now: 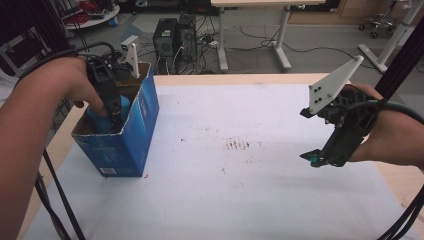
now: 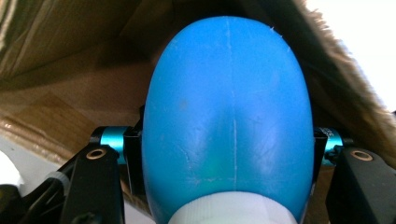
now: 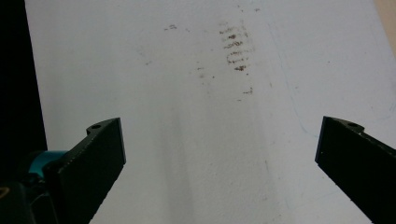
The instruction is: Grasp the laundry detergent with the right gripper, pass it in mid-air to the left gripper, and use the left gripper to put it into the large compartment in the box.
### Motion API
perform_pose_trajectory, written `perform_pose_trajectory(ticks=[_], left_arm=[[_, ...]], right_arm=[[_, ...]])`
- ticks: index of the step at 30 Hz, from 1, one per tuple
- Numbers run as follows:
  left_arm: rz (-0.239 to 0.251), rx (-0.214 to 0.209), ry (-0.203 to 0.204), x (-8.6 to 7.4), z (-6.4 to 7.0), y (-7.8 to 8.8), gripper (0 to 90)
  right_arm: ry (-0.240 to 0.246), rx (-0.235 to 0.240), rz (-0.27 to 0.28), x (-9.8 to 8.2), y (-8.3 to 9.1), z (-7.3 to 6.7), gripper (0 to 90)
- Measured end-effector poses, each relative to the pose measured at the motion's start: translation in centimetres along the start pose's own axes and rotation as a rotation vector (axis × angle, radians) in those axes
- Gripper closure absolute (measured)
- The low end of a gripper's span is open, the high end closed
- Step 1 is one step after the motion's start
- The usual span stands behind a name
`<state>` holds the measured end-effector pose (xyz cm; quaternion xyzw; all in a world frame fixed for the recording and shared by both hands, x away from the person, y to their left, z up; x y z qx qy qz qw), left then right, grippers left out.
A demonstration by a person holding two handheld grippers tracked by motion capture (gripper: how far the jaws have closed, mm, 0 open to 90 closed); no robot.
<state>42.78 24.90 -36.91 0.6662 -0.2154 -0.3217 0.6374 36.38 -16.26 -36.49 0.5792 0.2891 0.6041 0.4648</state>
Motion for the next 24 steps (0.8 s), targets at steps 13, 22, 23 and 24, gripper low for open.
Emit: perform_pose_trajectory(ticks=[13,22,23,24], left_arm=[[0.032,-0.016,-0.037,-0.1,-0.5,-1.0,38.7],[0.021,-0.035,-0.017,0.0,-0.7,-1.1,38.2],[0.024,-0.036,-0.015,0.0,-0.6,-1.0,37.7],[0.030,-0.035,-0.008,0.0,-0.6,-0.9,36.8]], right_arm=[[0.004,0.006,-0.010,0.2,-0.6,-0.1,0.9],[-0.002,0.006,-0.015,0.0,-0.7,-0.1,0.9],[-0.004,0.007,-0.017,-0.1,-0.7,-0.1,0.9],[-0.004,0.007,-0.016,-0.1,-0.6,-0.2,0.9]])
Point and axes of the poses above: each handheld gripper's, and its own axes: y roughly backward along the jaws, x roughly out of its top, z roughly to its right, the point moved 8 cm from there along -y, roughly forward along the jaws, and after that the axes turned 2 degrees about -z, right-handed, at the moved point
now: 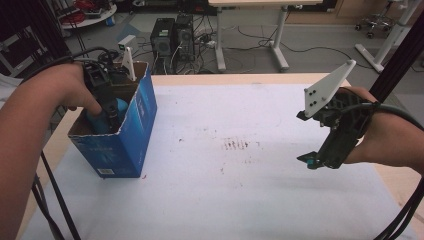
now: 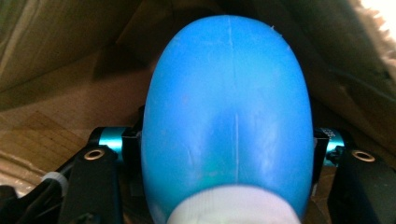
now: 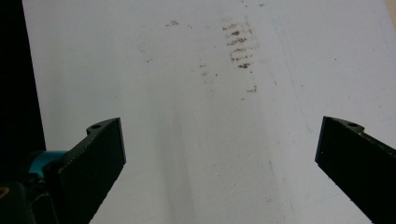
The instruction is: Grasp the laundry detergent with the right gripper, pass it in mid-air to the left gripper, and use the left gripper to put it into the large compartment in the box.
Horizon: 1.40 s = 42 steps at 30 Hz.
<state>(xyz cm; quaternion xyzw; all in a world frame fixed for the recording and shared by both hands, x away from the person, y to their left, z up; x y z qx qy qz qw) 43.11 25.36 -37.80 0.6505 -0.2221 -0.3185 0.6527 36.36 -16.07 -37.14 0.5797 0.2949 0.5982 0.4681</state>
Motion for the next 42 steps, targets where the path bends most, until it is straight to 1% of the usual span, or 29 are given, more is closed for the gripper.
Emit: perform_pose_trajectory(ticks=[2,3,4,7,10,12,14,16,18,19,20,21,22,23,25,27,28,30,31,33,34,37,38,39,40,41,42], left_arm=[[-0.004,0.005,-0.004,-0.1,0.0,0.3,32.1],[0.000,0.006,0.000,0.0,0.1,0.4,32.1],[0.006,0.009,0.003,0.0,0.1,0.7,30.2],[0.015,0.017,0.006,0.1,0.1,1.4,29.7],[0.012,0.031,0.017,-0.1,0.2,2.2,27.5],[0.012,0.034,0.016,-0.2,0.2,2.5,25.2],[0.018,0.040,0.007,-0.4,0.2,3.1,24.1],[0.031,0.037,0.016,-0.6,0.2,3.8,22.3],[0.039,0.043,0.013,-0.8,0.3,4.6,22.1],[0.052,0.045,0.020,-0.8,0.4,4.9,20.7],[0.047,0.049,0.003,-1.0,0.6,5.7,19.4],[0.047,0.049,0.003,-1.0,0.6,5.7,17.9],[0.065,0.063,-0.003,-0.8,1.0,6.4,16.2],[0.065,0.063,-0.003,-0.8,1.0,6.4,16.1],[0.064,0.073,-0.033,-0.7,1.6,7.3,16.1],[0.084,0.081,-0.057,-0.4,2.3,8.2,16.1],[0.093,0.095,-0.076,-0.2,2.7,8.7,12.4],[0.111,0.100,-0.115,0.2,3.4,9.6,12.2],[0.122,0.105,-0.142,0.4,3.8,9.9,12.0],[0.137,0.105,-0.189,0.9,4.8,10.5,9.0],[0.143,0.102,-0.217,1.2,5.3,10.7,9.0],[0.139,0.089,-0.285,1.9,6.9,10.9,7.7],[0.134,0.088,-0.307,2.1,7.3,11.0,6.8],[0.132,0.087,-0.331,2.4,7.8,11.0,6.8],[0.131,0.081,-0.348,2.6,8.2,11.1,6.6],[0.130,0.078,-0.367,2.9,8.7,11.0,6.6],[0.130,0.079,-0.392,3.2,9.2,11.0,6.5]], right_arm=[[0.001,0.001,0.002,0.0,0.0,0.0,1.0],[0.001,0.001,0.002,0.0,0.0,0.0,1.0],[0.002,0.001,0.003,0.0,0.1,0.0,0.9],[0.004,0.000,0.003,0.0,0.1,0.0,1.0],[0.006,0.002,0.003,0.0,0.1,0.0,0.9],[0.008,0.002,0.004,-0.1,0.1,0.1,1.0],[-0.001,0.005,0.004,-0.1,0.1,0.0,0.9],[0.004,0.006,0.003,-0.2,0.1,0.1,0.9],[0.000,0.006,-0.001,-0.3,0.1,0.2,0.9],[-0.001,0.005,0.000,-0.3,0.1,0.3,1.0],[-0.006,0.008,-0.002,-0.4,0.2,0.4,1.0],[-0.006,0.008,-0.002,-0.4,0.2,0.4,1.0],[0.001,0.012,-0.012,-0.4,0.3,0.5,0.9],[0.001,0.012,-0.012,-0.4,0.3,0.5,0.9],[0.013,0.017,-0.024,-0.5,0.4,0.6,0.9],[0.019,0.019,-0.025,-0.5,0.7,0.8,0.9],[0.021,0.020,-0.026,-0.5,1.0,1.0,1.0],[0.024,0.022,-0.028,-0.4,1.2,1.2,0.9],[0.024,0.020,-0.033,-0.4,1.3,1.3,0.9],[0.036,0.020,-0.051,-0.4,1.8,1.7,0.9],[0.036,0.020,-0.051,-0.4,1.8,1.7,0.9],[0.043,0.023,-0.063,-0.2,2.2,1.9,0.9],[0.049,0.029,-0.077,-0.2,2.4,2.1,0.9],[0.049,0.029,-0.077,-0.2,2.4,2.1,0.9],[0.052,0.033,-0.099,-0.3,2.4,2.3,0.9],[0.052,0.033,-0.099,-0.3,2.4,2.3,0.9],[0.055,0.036,-0.110,-0.4,2.4,2.4,0.9]])
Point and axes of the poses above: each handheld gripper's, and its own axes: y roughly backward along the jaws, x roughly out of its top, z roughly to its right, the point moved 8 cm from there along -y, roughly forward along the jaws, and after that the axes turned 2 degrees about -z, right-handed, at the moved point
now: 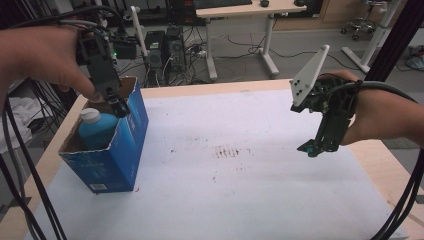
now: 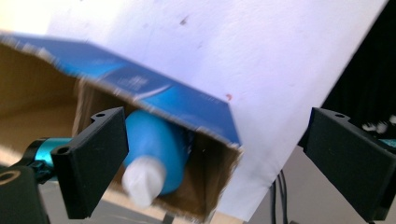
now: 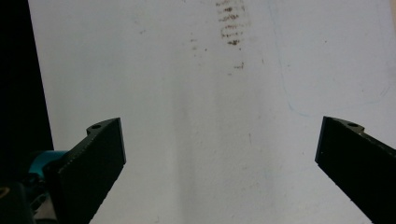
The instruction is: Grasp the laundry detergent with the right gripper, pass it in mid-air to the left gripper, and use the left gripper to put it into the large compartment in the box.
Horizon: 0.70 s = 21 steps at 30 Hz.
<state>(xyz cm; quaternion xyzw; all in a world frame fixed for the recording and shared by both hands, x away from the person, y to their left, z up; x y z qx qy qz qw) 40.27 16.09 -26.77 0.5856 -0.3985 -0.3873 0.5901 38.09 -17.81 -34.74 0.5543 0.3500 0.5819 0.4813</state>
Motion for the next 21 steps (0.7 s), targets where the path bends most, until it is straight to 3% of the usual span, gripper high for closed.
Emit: perform_pose_trajectory(ticks=[3,10,17,21], left_arm=[[0.004,-0.014,-0.070,1.2,0.9,-0.3,4.5],[0.014,-0.028,-0.157,3.5,2.3,-0.7,1.6],[-0.004,-0.010,-0.188,5.3,2.0,-0.9,1.6],[-0.007,-0.020,-0.201,6.0,1.6,-1.1,1.7]], right_arm=[[0.002,0.016,-0.028,-0.4,-0.1,0.2,0.9],[0.003,0.056,-0.091,-1.3,-1.2,0.0,0.9],[0.016,0.088,-0.122,-1.7,-2.5,-0.2,0.9],[0.025,0.106,-0.138,-2.0,-3.5,-0.3,0.9]])
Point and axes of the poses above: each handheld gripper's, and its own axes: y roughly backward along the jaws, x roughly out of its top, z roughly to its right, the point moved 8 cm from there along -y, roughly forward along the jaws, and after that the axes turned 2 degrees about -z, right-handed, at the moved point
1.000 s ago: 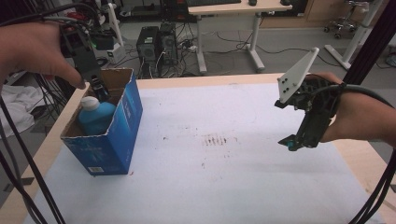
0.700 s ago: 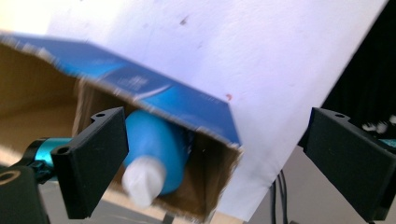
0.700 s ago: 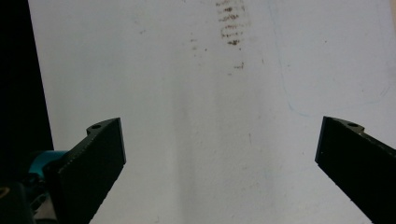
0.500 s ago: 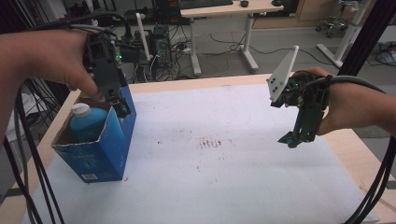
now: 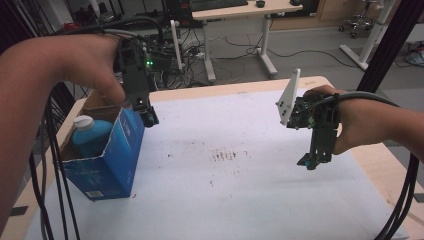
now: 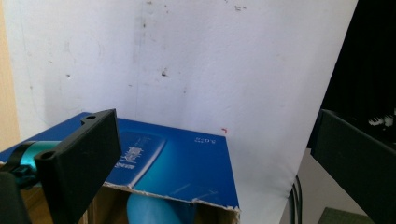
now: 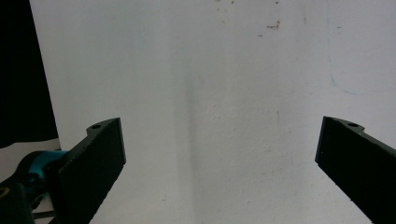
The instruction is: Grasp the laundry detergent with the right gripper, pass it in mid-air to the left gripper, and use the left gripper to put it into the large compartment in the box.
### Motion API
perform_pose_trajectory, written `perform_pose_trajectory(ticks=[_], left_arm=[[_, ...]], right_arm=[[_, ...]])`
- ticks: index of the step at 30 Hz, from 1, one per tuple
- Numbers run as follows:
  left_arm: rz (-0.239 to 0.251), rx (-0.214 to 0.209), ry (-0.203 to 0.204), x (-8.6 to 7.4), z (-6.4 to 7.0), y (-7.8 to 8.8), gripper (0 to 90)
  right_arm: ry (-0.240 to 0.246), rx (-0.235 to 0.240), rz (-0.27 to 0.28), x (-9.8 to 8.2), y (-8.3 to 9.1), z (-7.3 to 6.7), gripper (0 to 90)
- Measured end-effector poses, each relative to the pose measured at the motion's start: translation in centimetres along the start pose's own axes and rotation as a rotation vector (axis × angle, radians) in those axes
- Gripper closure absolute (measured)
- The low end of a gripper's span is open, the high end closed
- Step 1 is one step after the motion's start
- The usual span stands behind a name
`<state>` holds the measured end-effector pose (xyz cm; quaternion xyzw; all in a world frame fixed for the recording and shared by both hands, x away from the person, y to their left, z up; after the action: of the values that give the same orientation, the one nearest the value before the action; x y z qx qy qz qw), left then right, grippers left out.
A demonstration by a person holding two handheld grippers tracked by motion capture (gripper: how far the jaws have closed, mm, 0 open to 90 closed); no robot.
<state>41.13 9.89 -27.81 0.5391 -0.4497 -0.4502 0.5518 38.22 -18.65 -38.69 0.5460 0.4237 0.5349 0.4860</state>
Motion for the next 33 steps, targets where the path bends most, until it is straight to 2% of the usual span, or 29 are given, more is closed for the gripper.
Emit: perform_pose_trajectory(ticks=[6,8,9,14,33], left_arm=[[-0.007,-0.006,-0.016,0.7,-0.5,-0.5,1.6],[-0.007,-0.014,-0.026,1.0,-0.4,-0.8,1.6],[-0.005,-0.016,-0.032,1.1,-0.4,-1.0,1.6],[-0.006,-0.027,-0.044,1.6,-0.3,-1.7,1.6],[0.001,-0.049,-0.037,1.8,-0.6,-2.0,1.6]], right_arm=[[-0.014,0.023,-0.004,-0.5,-0.9,0.2,0.9],[-0.017,0.032,-0.019,-0.8,-1.1,0.3,0.9],[-0.007,0.036,-0.049,-1.1,-1.5,0.4,0.9],[-0.011,0.054,-0.078,-1.4,-2.2,0.4,0.9],[-0.011,0.056,-0.076,-1.2,-2.4,0.8,0.9]])
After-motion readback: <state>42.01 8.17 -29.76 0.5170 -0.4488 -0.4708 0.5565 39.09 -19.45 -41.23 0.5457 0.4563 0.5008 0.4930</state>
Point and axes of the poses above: each handheld gripper's, and its own axes: y roughly backward along the jaws, x roughly out of its top, z roughly to its right, the point moved 8 cm from there along -y, roughly forward along the jaws, and after that the axes turned 2 degrees about -z, right-handed, at the moved point
